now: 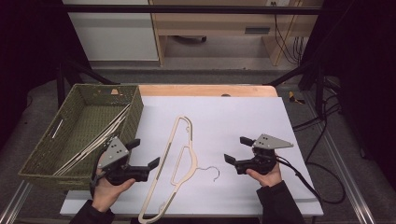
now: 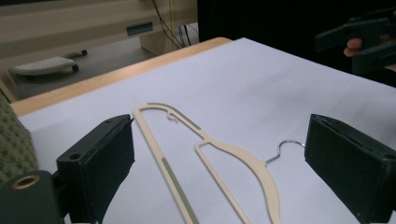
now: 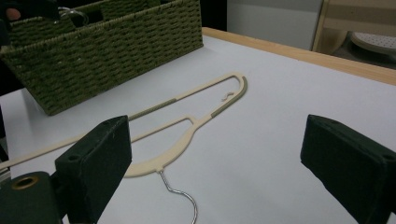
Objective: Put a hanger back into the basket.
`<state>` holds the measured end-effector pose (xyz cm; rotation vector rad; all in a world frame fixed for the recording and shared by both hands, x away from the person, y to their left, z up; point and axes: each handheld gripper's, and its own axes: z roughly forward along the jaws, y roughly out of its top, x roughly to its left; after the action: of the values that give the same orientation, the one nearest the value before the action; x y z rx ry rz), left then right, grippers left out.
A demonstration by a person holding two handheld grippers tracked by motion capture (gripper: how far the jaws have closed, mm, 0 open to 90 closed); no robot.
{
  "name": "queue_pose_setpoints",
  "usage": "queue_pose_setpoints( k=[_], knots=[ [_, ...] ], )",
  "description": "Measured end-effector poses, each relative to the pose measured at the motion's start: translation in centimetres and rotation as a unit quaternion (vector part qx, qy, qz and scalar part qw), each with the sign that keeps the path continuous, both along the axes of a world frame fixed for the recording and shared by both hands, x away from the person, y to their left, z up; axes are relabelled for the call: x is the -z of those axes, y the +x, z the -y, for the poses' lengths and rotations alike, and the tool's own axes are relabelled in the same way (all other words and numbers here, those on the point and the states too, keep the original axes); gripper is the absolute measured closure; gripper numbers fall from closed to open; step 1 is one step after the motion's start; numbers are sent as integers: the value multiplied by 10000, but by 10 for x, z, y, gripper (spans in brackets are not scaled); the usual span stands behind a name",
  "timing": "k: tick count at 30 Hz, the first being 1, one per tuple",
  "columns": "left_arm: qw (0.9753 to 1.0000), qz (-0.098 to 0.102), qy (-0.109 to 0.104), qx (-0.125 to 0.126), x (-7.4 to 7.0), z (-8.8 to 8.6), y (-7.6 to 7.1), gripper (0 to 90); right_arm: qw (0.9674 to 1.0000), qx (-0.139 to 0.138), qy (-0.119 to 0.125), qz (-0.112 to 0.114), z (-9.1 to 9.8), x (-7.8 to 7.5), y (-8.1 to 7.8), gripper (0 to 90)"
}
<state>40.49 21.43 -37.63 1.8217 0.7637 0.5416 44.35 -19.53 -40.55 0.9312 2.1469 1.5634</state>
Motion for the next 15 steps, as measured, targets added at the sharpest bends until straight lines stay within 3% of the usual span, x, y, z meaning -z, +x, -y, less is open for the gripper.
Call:
queue_pose_setpoints(
  k=[10,15],
  knots=[
    [9991,-340,117,219,34,10,1,85,9994,-230,-241,-39,-21,10,5,142],
    [9986,-424,163,274,43,9,4,81,9984,-384,-405,-94,-36,16,9,187]
  ],
)
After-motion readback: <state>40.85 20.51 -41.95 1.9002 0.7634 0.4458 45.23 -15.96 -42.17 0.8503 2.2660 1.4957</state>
